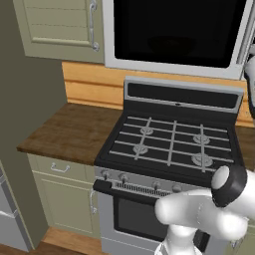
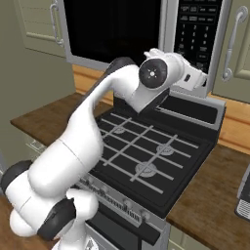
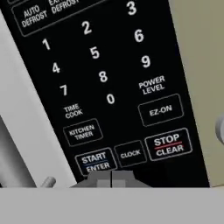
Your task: Pick the squash from the sink and place it in the bowl. Then pick the bowl and place it in the microwave. Then close the microwave door and press the start button.
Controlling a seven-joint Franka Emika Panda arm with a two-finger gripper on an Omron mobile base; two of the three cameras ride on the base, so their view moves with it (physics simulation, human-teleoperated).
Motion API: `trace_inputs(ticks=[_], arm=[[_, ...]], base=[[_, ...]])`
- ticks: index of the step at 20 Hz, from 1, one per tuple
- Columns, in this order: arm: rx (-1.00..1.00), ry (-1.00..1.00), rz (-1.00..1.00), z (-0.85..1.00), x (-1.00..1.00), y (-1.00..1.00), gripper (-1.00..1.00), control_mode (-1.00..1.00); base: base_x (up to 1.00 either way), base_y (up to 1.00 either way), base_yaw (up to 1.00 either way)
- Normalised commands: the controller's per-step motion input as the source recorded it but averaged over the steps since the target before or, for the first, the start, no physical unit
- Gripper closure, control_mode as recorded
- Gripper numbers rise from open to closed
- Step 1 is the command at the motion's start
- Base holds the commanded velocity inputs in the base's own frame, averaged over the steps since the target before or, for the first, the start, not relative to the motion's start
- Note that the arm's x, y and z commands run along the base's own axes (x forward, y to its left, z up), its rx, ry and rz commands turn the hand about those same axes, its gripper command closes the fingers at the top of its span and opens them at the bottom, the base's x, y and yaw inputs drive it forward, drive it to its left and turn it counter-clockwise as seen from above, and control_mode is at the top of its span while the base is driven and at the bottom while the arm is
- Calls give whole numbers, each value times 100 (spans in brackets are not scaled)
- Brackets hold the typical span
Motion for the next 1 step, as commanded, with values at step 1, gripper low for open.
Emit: trace_inputs(ticks=[1], arm=[[5, -5, 0, 0, -70, 0, 100, -100]], base=[[0, 0, 0]])
